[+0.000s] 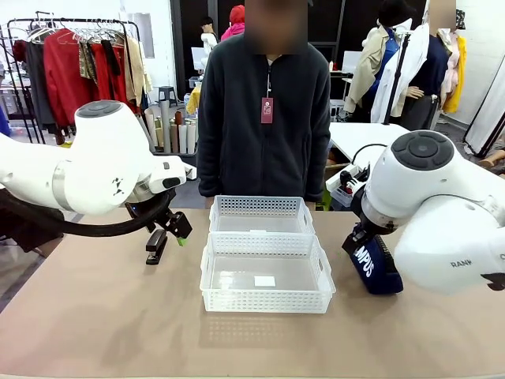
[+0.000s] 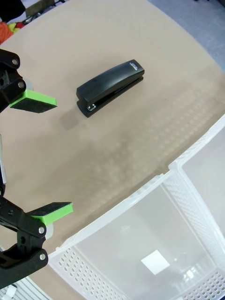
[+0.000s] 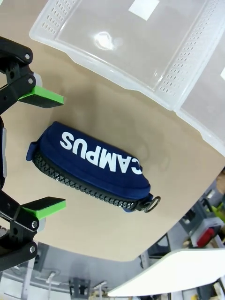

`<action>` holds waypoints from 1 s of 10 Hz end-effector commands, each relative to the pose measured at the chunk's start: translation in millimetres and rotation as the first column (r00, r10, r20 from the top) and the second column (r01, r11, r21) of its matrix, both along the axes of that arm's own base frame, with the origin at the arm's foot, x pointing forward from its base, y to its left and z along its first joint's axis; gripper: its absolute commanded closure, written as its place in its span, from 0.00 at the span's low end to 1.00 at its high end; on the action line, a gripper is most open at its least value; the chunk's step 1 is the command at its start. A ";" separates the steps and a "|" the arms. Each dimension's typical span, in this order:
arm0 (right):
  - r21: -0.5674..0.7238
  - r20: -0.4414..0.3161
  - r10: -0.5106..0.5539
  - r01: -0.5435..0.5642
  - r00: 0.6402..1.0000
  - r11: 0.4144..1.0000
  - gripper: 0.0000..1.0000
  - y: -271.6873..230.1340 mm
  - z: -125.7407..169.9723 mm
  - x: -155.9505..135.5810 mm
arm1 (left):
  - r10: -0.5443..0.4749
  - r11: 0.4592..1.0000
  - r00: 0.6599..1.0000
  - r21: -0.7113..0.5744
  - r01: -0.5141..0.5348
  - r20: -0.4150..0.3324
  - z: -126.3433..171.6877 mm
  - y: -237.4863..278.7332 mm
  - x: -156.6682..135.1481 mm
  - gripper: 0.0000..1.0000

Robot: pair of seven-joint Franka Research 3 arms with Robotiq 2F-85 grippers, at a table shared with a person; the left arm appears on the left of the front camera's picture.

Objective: Distribute items into two baskets.
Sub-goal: Pick up the Pencil pouch that the person points to.

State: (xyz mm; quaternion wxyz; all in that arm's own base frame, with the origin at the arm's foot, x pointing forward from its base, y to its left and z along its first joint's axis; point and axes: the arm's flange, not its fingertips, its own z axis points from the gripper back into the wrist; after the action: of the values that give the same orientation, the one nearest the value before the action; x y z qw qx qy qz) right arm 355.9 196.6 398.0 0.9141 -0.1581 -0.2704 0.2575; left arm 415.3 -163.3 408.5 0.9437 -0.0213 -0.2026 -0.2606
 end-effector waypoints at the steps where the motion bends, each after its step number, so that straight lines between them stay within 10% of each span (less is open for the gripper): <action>1: 0.014 -0.002 0.023 -0.023 1.000 1.000 0.00 -3.4 -0.5 5.4 | 0.002 1.000 1.000 0.002 -0.002 0.002 -2.1 3.1 0.5 0.00; 7: 0.022 -0.015 0.008 -0.008 1.000 1.000 0.00 -4.3 -0.9 2.8 | 0.004 1.000 1.000 0.001 -0.004 -0.004 -1.8 1.7 1.0 0.00; 10: 0.318 -0.124 0.074 -0.031 0.990 0.947 0.00 -10.8 24.1 20.7 | -0.001 1.000 0.997 0.001 0.001 -0.073 12.3 -3.6 7.2 0.00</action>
State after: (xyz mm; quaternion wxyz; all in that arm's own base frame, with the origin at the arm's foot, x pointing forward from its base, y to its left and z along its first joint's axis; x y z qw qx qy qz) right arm 375.0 192.4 400.9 0.9346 -0.0453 -0.2618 0.2365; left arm 417.3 -167.1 411.8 0.9474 -0.0216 -0.1805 -0.2634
